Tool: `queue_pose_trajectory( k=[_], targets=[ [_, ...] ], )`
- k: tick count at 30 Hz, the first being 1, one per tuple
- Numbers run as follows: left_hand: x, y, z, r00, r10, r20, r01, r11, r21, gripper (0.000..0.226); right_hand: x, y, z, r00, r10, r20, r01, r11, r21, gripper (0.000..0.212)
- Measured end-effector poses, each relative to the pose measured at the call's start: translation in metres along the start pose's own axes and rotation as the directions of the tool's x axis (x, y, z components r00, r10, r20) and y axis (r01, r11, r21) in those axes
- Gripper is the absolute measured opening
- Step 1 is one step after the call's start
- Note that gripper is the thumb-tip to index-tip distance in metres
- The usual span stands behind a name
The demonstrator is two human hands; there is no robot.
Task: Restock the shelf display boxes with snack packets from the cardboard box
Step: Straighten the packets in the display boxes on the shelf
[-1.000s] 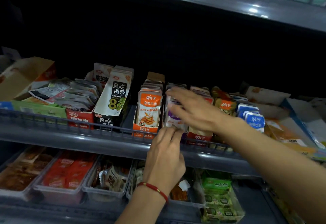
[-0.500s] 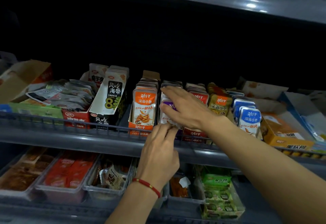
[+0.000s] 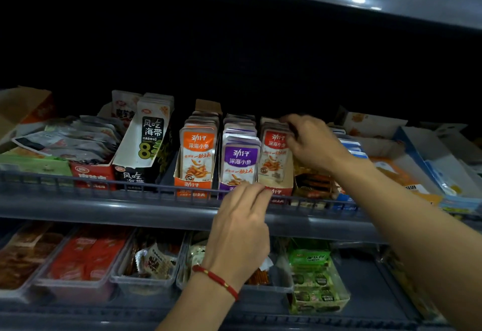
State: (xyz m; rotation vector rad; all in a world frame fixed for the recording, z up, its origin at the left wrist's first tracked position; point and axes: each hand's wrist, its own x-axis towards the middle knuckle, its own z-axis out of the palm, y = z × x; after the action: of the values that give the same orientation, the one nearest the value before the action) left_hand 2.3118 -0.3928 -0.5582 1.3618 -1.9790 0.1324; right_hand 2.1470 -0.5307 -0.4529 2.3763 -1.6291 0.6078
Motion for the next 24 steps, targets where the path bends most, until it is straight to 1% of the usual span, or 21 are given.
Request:
queue_pose_trajectory(
  k=[3, 5, 7, 9, 14, 19, 22, 24],
  targets=[
    [0.004, 0.014, 0.013, 0.994, 0.085, 0.074, -0.089, 0.995, 0.051, 0.070, 0.002, 0.005, 0.003, 0.992, -0.066, 0.110, 0.083, 0.984, -0.158, 0.050],
    [0.007, 0.018, 0.022, 0.986, 0.107, 0.129, -0.118, 0.990, 0.079, 0.078, 0.004, 0.004, 0.006, 0.980, -0.071, 0.186, 0.116, 0.963, -0.242, 0.054],
    [0.009, 0.021, 0.027, 0.981, 0.091, 0.174, -0.111, 0.988, 0.110, 0.084, 0.007, 0.001, 0.010, 0.969, -0.056, 0.239, 0.123, 0.954, -0.275, 0.055],
    [0.010, 0.022, 0.030, 0.980, 0.071, 0.185, -0.095, 0.988, 0.124, 0.086, 0.009, -0.002, 0.012, 0.962, -0.041, 0.270, 0.119, 0.953, -0.279, 0.054],
    [0.011, 0.020, 0.029, 0.986, 0.071, 0.152, -0.083, 0.994, 0.075, 0.081, 0.009, -0.003, 0.015, 0.963, -0.028, 0.268, 0.103, 0.957, -0.270, 0.057],
    [0.009, 0.021, 0.031, 0.982, 0.065, 0.180, -0.079, 0.994, 0.073, 0.084, 0.008, -0.003, 0.010, 0.968, -0.012, 0.250, 0.080, 0.962, -0.263, 0.065],
    [0.009, 0.020, 0.030, 0.980, 0.061, 0.187, -0.075, 0.995, 0.066, 0.086, 0.013, 0.000, -0.003, 0.974, 0.016, 0.224, 0.034, 0.976, -0.215, 0.069],
    [0.008, 0.020, 0.031, 0.981, 0.058, 0.186, -0.070, 0.996, 0.061, 0.085, 0.016, 0.001, -0.009, 0.970, 0.041, 0.238, 0.011, 0.977, -0.213, 0.074]
  ],
)
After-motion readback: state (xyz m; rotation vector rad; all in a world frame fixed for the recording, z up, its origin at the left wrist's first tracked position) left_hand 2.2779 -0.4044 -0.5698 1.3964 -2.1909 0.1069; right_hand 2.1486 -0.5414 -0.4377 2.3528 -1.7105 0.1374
